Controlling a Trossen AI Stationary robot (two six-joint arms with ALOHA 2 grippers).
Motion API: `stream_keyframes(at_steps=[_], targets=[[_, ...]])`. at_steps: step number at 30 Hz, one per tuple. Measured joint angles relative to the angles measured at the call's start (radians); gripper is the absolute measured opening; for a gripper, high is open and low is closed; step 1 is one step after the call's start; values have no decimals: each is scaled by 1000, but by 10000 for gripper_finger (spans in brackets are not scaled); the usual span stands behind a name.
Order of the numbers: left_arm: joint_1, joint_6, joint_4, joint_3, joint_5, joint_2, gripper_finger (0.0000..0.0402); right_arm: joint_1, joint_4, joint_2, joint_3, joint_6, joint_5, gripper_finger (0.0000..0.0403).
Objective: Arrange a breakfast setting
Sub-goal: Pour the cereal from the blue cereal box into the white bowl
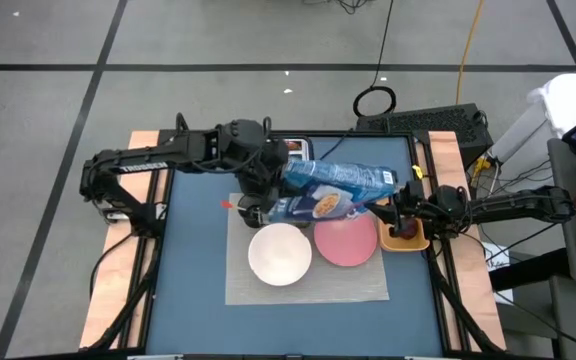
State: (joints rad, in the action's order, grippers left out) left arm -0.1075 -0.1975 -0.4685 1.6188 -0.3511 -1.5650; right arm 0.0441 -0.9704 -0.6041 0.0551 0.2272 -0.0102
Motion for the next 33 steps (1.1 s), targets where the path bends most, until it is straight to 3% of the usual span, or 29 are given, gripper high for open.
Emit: stream_keyframes(at_steps=[8, 15, 33], targets=[[90, -15, -46, 0, 19, -1, 154, 0, 47, 0, 0, 42, 75, 199], [147, -28, -141, 0, 130, -2, 154, 0, 48, 23, 0, 14, 71, 198], [182, -16, -378, -3, 140, -5, 154, 1, 132, 57, 0, 23, 88, 198]])
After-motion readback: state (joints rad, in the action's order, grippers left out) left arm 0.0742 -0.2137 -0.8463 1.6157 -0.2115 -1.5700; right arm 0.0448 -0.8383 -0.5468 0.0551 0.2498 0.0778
